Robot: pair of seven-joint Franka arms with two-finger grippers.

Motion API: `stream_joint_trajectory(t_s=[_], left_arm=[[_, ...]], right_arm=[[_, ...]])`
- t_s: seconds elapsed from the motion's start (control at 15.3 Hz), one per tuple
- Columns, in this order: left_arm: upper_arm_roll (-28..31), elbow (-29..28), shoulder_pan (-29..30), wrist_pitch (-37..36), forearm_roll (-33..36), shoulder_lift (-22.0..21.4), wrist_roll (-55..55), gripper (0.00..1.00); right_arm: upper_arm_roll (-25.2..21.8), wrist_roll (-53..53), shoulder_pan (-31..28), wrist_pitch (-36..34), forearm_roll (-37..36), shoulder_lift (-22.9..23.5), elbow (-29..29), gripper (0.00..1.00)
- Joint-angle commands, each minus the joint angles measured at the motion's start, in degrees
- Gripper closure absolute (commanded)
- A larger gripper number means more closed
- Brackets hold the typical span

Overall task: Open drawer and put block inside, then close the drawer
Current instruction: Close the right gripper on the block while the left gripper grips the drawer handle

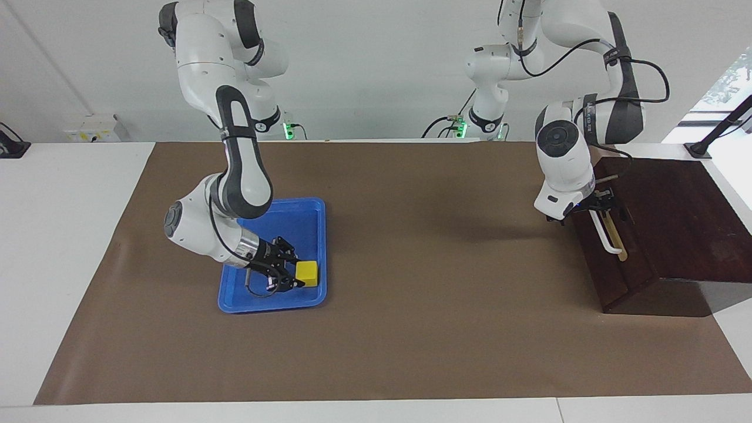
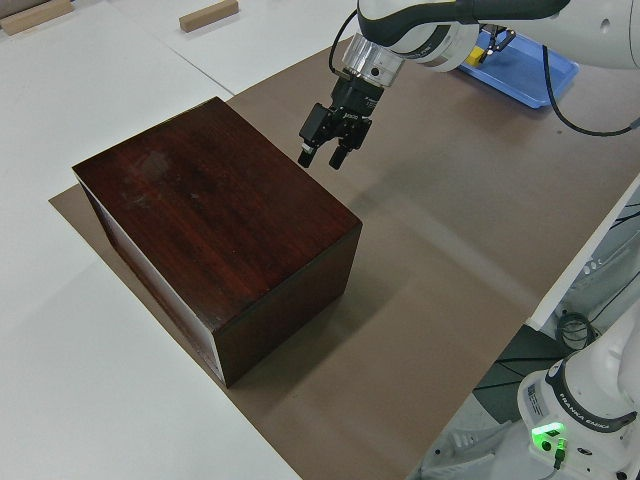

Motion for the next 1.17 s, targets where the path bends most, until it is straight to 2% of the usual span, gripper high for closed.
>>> stream_joint_trajectory(t_s=[0.0, 0.52, 0.65, 0.98, 1.11], left_arm=[[0.0, -2.1, 2.0, 2.6, 2.0, -1.4, -1.5, 0.00], [-0.1, -3.0, 2.8, 6.4, 4.1, -0.1, -1.0, 0.00], [-0.1, -2.8, 2.3, 6.4, 6.5, 1.7, -1.2, 0.00], [-0.2, -2.4, 2.7, 7.1, 6.7, 2.0, -1.0, 0.00], [-0.2, -2.6, 2.7, 8.1, 6.7, 2.0, -0.9, 0.00]], right_arm=[[0.0, 0.9, 0.1, -0.5, 0.4, -0.8, 0.2, 1.00], [-0.5, 5.4, -0.6, -13.8, -3.2, -3.8, 7.9, 1.00], [-0.5, 7.2, -0.4, -18.1, -5.5, -5.7, 10.6, 1.00], [-0.5, 10.0, -0.3, -26.0, -8.0, -13.0, 13.3, 1.00], [-0.5, 12.1, 0.0, -29.5, -8.2, -13.8, 16.2, 1.00]])
